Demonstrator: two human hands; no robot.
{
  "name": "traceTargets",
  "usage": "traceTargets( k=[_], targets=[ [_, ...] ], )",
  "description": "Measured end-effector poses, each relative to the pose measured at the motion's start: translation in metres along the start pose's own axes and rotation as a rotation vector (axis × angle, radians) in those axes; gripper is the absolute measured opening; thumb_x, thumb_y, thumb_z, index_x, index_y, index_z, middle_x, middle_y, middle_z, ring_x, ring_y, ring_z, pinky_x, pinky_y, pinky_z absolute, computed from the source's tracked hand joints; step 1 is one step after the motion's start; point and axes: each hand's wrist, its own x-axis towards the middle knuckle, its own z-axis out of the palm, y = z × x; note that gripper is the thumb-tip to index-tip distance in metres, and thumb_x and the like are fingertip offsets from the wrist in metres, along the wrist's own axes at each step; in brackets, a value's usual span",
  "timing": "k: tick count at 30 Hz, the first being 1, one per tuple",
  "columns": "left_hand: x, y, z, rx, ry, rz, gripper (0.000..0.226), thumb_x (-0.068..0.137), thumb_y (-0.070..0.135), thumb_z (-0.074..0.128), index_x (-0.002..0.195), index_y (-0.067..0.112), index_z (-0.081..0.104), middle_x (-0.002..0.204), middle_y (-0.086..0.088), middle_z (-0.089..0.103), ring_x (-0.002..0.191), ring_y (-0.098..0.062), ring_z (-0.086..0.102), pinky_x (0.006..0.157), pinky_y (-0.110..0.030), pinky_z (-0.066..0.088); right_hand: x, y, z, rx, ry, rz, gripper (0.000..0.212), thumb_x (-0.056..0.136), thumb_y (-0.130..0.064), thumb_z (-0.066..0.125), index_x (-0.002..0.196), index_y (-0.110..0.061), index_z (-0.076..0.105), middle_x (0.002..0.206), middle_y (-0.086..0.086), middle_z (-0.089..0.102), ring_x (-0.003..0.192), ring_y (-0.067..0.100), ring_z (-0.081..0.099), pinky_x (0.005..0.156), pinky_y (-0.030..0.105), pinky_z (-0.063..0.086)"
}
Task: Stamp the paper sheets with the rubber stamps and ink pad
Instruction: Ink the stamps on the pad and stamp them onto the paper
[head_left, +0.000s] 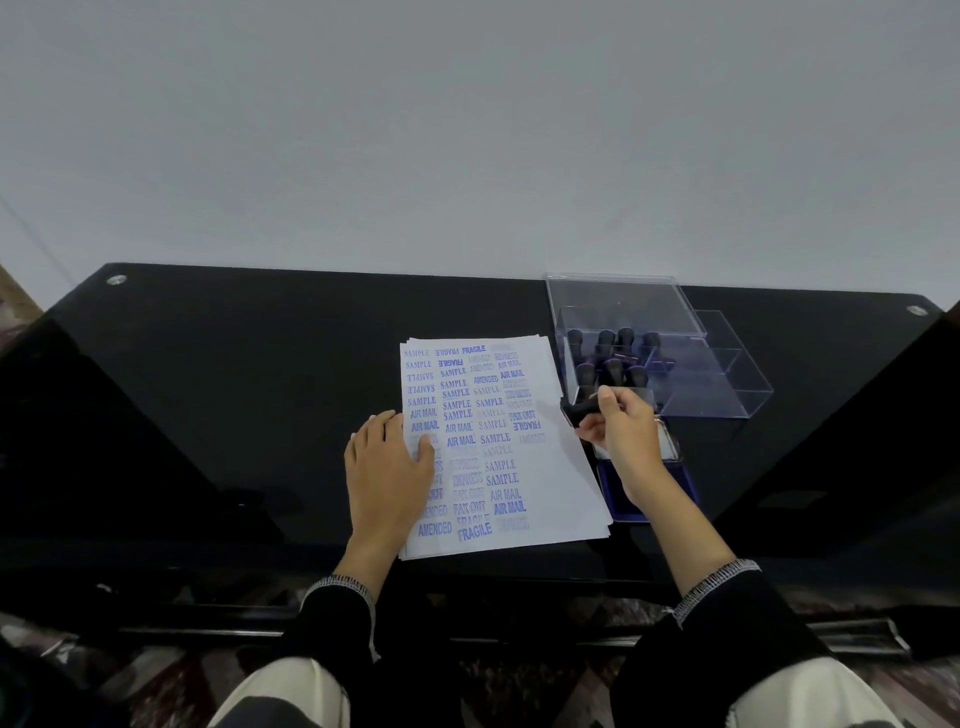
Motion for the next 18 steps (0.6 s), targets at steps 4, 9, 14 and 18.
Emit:
traceTargets(
  k=[4, 9, 14, 18],
  targets=[
    [0.0, -0.001, 0.0, -0.005, -0.001, 0.004, 0.046, 0.098, 0.04, 0.048, 0.134, 0.012, 0.05, 0.141, -0.003, 0.048, 0.136, -0.021, 0.037, 0.117, -0.041, 0.024, -0.001, -0.001, 0.001, -0.029, 0.0, -0.029, 0.02, 0.102, -0.022, 0.041, 0.097, -0.012, 0.058, 0.071, 0.006, 0.061, 0.067, 0.017, 0.058, 0.085, 0.045, 0.056],
    [-0.001, 0.002, -0.001, -0.023, 0.014, 0.001, 0.046, 0.096, 0.037, 0.053, 0.135, 0.013, 0.047, 0.139, -0.004, 0.049, 0.133, -0.022, 0.042, 0.114, -0.041, 0.029, -0.012, 0.0, -0.007, -0.174, -0.044, -0.157, 0.023, 0.102, -0.021, 0.042, 0.101, -0.004, 0.058, 0.066, 0.004, 0.06, 0.064, 0.016, 0.055, 0.067, 0.033, 0.049],
    [-0.001, 0.007, -0.005, 0.056, 0.053, 0.154, 0.016, 0.096, 0.022, 0.054, 0.106, 0.017, 0.065, 0.111, 0.001, 0.061, 0.107, -0.021, 0.055, 0.093, -0.038, 0.043, -0.029, 0.003, -0.034, -0.215, -0.038, -0.168, 0.02, 0.101, -0.022, 0.044, 0.093, -0.01, 0.058, 0.068, 0.005, 0.062, 0.061, 0.015, 0.055, 0.063, 0.024, 0.047],
    [-0.001, 0.014, -0.009, 0.159, 0.02, 0.143, 0.021, 0.098, 0.022, 0.049, 0.106, 0.016, 0.067, 0.109, 0.0, 0.064, 0.108, -0.024, 0.056, 0.099, -0.04, 0.039, -0.041, 0.006, -0.063, -0.228, 0.007, -0.188, 0.017, 0.1, -0.023, 0.046, 0.094, -0.015, 0.059, 0.071, 0.007, 0.063, 0.061, 0.016, 0.056, 0.063, 0.024, 0.048]
  ],
)
